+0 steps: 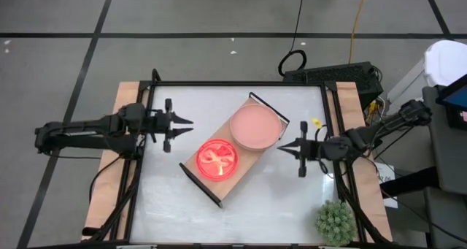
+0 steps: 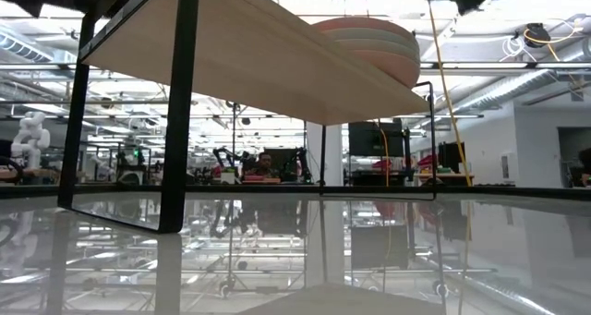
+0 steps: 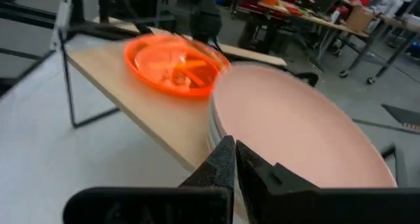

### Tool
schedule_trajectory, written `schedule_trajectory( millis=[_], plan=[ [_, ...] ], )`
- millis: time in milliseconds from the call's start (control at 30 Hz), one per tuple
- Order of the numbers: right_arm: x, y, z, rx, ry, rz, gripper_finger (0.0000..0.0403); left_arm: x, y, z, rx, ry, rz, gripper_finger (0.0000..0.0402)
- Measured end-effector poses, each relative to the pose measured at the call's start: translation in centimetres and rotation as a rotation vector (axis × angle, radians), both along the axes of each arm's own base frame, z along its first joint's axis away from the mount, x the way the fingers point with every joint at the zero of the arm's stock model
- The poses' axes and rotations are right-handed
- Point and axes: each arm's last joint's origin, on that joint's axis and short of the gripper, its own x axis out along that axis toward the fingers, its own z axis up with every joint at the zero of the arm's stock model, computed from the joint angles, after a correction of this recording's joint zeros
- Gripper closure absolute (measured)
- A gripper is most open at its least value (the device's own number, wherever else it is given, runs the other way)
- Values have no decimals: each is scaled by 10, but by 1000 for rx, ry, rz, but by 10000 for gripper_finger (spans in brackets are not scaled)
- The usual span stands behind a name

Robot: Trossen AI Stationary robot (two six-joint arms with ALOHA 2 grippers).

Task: Place and stack plates onto a shelf
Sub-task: Return to Home Position

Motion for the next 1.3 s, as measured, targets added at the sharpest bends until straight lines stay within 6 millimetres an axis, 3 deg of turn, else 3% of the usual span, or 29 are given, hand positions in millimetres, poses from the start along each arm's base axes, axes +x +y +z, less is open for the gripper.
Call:
schedule_trajectory(
  millis=[233, 667, 1033, 1300],
  plan=[
    [-24, -12, -19, 37, -72, 18, 403, -1, 5, -32, -7, -19, 35, 299],
    [-51, -20, -57, 72, -111, 120, 403, -3, 8, -62, -65, -40, 15, 343],
    [-64, -27, -73, 67, -167, 92, 403, -2, 3, -63, -105, -39, 108, 395],
    [-69, -30, -83, 38, -184, 61, 403, -1, -6, -65, -76, -17, 185, 399]
  ],
)
